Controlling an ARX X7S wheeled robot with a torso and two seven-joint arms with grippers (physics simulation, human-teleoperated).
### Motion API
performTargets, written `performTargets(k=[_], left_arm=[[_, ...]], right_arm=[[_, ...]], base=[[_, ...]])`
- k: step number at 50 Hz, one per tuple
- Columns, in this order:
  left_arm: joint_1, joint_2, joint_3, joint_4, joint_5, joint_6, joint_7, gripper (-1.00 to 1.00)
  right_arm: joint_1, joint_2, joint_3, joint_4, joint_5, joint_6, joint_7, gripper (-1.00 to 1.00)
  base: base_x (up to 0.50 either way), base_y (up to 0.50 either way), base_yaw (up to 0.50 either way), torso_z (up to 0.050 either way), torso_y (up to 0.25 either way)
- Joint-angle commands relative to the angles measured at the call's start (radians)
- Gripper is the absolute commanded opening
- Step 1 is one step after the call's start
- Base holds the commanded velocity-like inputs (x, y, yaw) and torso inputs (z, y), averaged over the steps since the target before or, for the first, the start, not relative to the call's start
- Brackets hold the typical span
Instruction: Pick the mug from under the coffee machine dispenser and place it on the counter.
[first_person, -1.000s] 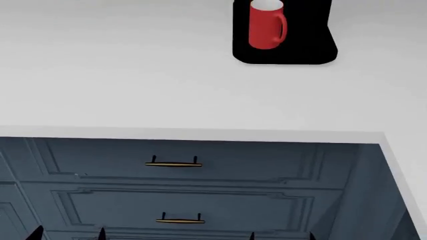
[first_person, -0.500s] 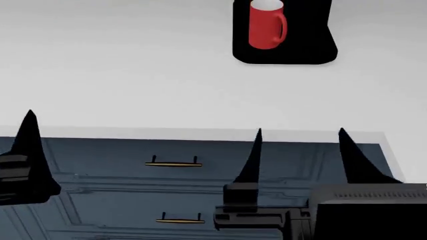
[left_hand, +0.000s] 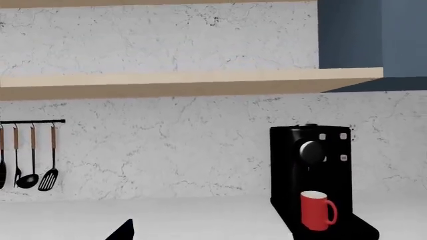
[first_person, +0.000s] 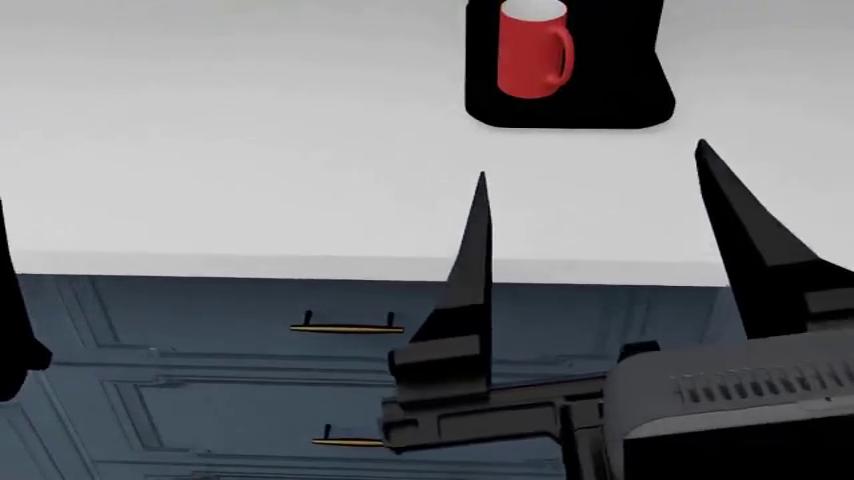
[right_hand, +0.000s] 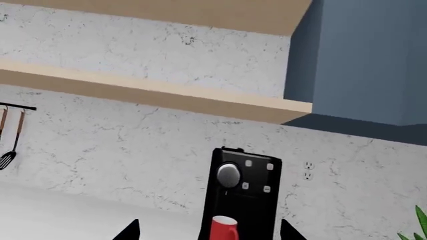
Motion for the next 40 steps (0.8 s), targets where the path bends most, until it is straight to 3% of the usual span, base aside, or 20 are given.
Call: performTargets(k=[1,8,25,40], left_arm=[[-0.125,-0.045,0.027,0.004,-0.178,0.008,-0.143,1.00],[-0.171,-0.080,0.040,0.010,-0.244,0.023,-0.207,1.00],[-0.132,-0.060,-0.006,0.012,-0.261,-0.010,-0.205,1.00],[-0.124,-0.048,-0.047,0.007,-0.263,-0.030,-0.196,1.00]], right_arm=[[0.220,0.201,-0.287,-0.008,0.104,-0.200,0.185,1.00],[0.205,0.228,-0.299,0.005,0.091,-0.251,0.185,1.00],[0.225,0.240,-0.296,0.013,0.116,-0.275,0.168,1.00],[0.234,0.248,-0.293,0.013,0.110,-0.290,0.182,1.00]], base=[[0.00,0.00,0.00,0.000,0.000],[0.00,0.00,0.00,0.000,0.000],[0.00,0.00,0.00,0.000,0.000],[0.24,0.00,0.00,0.000,0.000]])
